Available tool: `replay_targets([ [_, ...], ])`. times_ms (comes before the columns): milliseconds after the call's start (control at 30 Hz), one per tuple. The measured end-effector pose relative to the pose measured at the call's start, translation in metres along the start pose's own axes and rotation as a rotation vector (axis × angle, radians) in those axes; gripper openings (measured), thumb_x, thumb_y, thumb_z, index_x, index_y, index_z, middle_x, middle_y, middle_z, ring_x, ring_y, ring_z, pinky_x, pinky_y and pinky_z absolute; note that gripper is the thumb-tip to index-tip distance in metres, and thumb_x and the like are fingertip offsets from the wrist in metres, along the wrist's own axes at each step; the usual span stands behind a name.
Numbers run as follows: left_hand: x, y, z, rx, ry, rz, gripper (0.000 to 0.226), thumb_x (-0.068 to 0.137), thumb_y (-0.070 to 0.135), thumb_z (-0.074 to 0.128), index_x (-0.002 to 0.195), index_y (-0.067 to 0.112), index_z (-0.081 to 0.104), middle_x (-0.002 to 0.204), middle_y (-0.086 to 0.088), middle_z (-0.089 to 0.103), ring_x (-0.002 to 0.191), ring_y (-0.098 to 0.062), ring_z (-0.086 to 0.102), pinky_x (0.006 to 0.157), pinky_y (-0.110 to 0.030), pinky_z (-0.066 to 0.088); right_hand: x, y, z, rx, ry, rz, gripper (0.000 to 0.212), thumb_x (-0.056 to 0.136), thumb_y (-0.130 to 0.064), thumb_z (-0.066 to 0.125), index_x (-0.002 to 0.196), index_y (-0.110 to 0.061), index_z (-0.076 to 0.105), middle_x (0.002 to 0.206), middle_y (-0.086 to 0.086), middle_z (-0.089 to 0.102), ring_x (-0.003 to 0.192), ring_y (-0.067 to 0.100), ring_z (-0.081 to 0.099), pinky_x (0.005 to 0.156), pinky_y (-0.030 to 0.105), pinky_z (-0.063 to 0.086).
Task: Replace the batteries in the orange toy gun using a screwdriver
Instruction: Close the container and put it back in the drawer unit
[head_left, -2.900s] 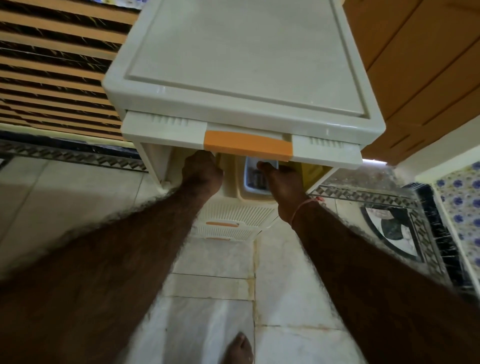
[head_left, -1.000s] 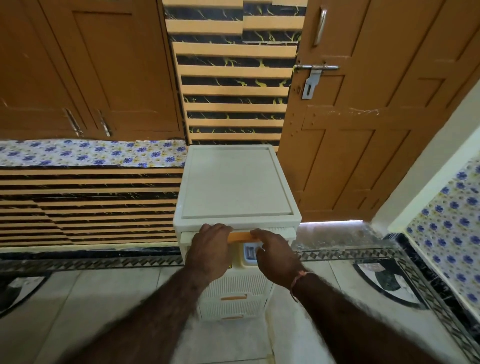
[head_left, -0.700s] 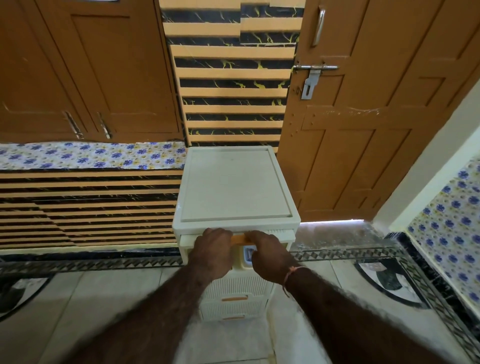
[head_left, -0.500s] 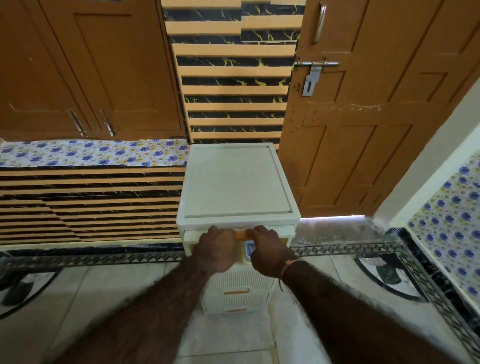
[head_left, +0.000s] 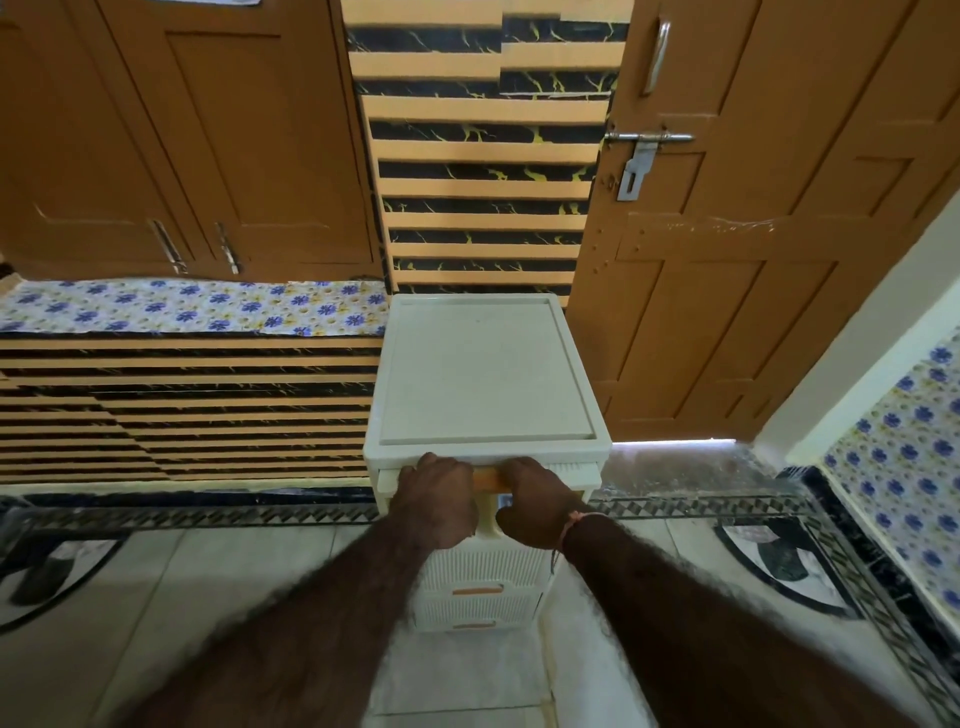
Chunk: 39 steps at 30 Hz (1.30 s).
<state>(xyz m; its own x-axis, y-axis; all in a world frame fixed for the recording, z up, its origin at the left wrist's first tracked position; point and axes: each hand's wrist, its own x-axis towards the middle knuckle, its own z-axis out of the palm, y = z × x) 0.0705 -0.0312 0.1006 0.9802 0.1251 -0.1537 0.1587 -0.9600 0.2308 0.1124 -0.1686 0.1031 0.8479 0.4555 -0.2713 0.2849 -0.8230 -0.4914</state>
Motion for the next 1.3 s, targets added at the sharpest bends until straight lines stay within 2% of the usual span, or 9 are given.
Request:
replay_targets([
  [67,0.001,0.002,-0.003,0.011,-0.017,-0.007,0.018,0.083,0.021,0.064,0.101,0.022,0.068,0.107,0.003,0.066,0.104,-0.018,0.056,0.099,-0.04,0.047,0.001,0.0,-0.002,0.043,-0.017,0.007,0.047,0.083,-0.017,0.064,0.128,-0.011,0.052,0.127,0.012,0.059,0.117,0.029,0.057,0.102,0.036,0.047],
  [167,-0.008,0.006,-0.005,0.08,-0.065,0.022,0.02,0.087,0.023,0.058,0.102,0.02,0.07,0.102,-0.001,0.066,0.101,-0.02,0.057,0.095,-0.038,0.049,-0.003,0.001,-0.004,0.039,-0.059,0.044,0.05,0.084,-0.018,0.065,0.131,-0.01,0.05,0.127,0.011,0.06,0.114,0.027,0.058,0.097,0.032,0.047],
  [300,-0.033,0.008,0.009,0.088,-0.145,0.03,0.018,0.087,0.027,0.059,0.098,0.018,0.069,0.099,-0.004,0.068,0.09,-0.02,0.062,0.081,-0.034,0.054,-0.023,0.002,0.007,0.007,-0.099,0.077,0.029,0.083,-0.019,0.063,0.11,-0.009,0.059,0.112,0.01,0.064,0.1,0.024,0.061,0.081,0.028,0.049],
  [433,-0.062,0.012,0.026,0.123,-0.147,0.053,0.022,0.088,0.024,0.061,0.107,0.017,0.067,0.108,-0.003,0.067,0.1,-0.02,0.062,0.088,-0.033,0.052,-0.044,0.004,0.03,-0.026,-0.109,0.077,0.019,0.085,-0.021,0.059,0.096,-0.005,0.062,0.102,0.014,0.067,0.093,0.028,0.063,0.07,0.026,0.043],
  [600,-0.096,0.018,0.05,0.297,-0.279,0.147,0.022,0.09,0.018,0.055,0.108,0.015,0.068,0.11,-0.006,0.068,0.103,-0.025,0.064,0.086,-0.035,0.052,-0.07,0.013,0.064,-0.106,-0.251,0.071,0.03,0.089,-0.029,0.056,0.091,0.0,0.061,0.092,0.019,0.065,0.076,0.025,0.056,0.066,0.027,0.038],
  [767,-0.096,0.007,0.072,0.28,-0.29,0.137,0.025,0.091,0.019,0.053,0.113,0.015,0.062,0.117,-0.005,0.062,0.108,-0.024,0.058,0.087,-0.032,0.046,-0.077,0.029,0.089,-0.083,-0.226,0.06,0.025,0.088,-0.016,0.054,0.107,-0.001,0.062,0.11,0.017,0.065,0.103,0.031,0.062,0.082,0.029,0.045],
  [900,-0.093,-0.001,0.106,0.248,-0.295,0.097,0.032,0.087,0.018,0.053,0.119,0.015,0.056,0.121,-0.003,0.053,0.109,-0.024,0.052,0.09,-0.036,0.042,-0.081,0.04,0.11,-0.032,-0.246,0.102,0.043,0.086,-0.015,0.056,0.129,-0.008,0.052,0.131,0.009,0.053,0.121,0.026,0.052,0.101,0.032,0.042],
  [1100,-0.065,-0.01,0.148,0.228,-0.289,-0.005,0.059,0.085,0.022,0.057,0.14,0.014,0.039,0.137,-0.004,0.044,0.117,-0.026,0.048,0.093,-0.041,0.041,-0.054,0.068,0.135,-0.293,-0.259,0.043,0.07,0.083,-0.021,0.054,0.148,-0.019,0.028,0.16,0.0,0.023,0.137,0.033,0.032,0.106,0.049,0.031],
  [1300,-0.011,-0.02,0.18,0.214,-0.256,-0.083,0.072,0.087,0.025,0.052,0.152,0.013,0.023,0.149,-0.004,0.035,0.134,-0.029,0.037,0.107,-0.05,0.034,0.002,0.103,0.144,-0.378,-0.324,0.014,0.082,0.086,-0.024,0.053,0.154,-0.017,0.008,0.165,-0.003,0.0,0.148,0.034,0.007,0.111,0.055,0.025],
])
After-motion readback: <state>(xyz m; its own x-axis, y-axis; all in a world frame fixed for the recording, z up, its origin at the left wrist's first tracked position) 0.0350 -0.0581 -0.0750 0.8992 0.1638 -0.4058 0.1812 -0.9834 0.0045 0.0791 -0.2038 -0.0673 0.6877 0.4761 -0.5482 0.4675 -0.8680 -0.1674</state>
